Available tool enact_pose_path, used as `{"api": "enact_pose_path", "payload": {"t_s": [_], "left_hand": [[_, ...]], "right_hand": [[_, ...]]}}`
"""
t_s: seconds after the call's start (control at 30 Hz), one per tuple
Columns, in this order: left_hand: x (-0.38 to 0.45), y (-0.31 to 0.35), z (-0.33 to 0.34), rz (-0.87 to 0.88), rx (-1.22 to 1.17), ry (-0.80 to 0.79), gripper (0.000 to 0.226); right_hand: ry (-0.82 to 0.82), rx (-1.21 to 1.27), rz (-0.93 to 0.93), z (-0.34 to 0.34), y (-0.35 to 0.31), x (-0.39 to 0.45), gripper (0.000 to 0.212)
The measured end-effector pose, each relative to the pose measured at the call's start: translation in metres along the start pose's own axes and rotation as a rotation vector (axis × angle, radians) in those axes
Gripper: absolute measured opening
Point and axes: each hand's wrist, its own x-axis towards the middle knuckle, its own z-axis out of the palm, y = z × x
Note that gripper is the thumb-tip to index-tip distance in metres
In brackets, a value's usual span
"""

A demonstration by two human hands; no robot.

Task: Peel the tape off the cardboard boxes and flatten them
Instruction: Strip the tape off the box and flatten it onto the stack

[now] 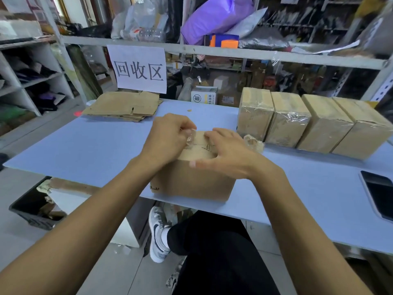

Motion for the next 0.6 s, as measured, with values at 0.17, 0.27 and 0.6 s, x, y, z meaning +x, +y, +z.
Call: {"api": "enact_pose_path", "payload": {"t_s": [0.17, 0.27, 0.6], "left_hand": [[-0.007, -0.014, -0.003, 0.006, 0.148, -0.089, 0.016], [-0.010, -0.010, -0.002, -0.013, 0.085, -0.079, 0.022], [-0.012, -0.022, 0.006, -0.029, -0.056, 0.000, 0.020]], "right_hand": [[-0.018, -0.084, 0.038, 0.014, -0.005, 0.014, 0.089], [-0.037, -0.066, 0.047, 0.010, -0.020, 0.023, 0.081], [-0.035, -0.137, 0.055, 0.017, -0.022, 0.033, 0.108]]}}
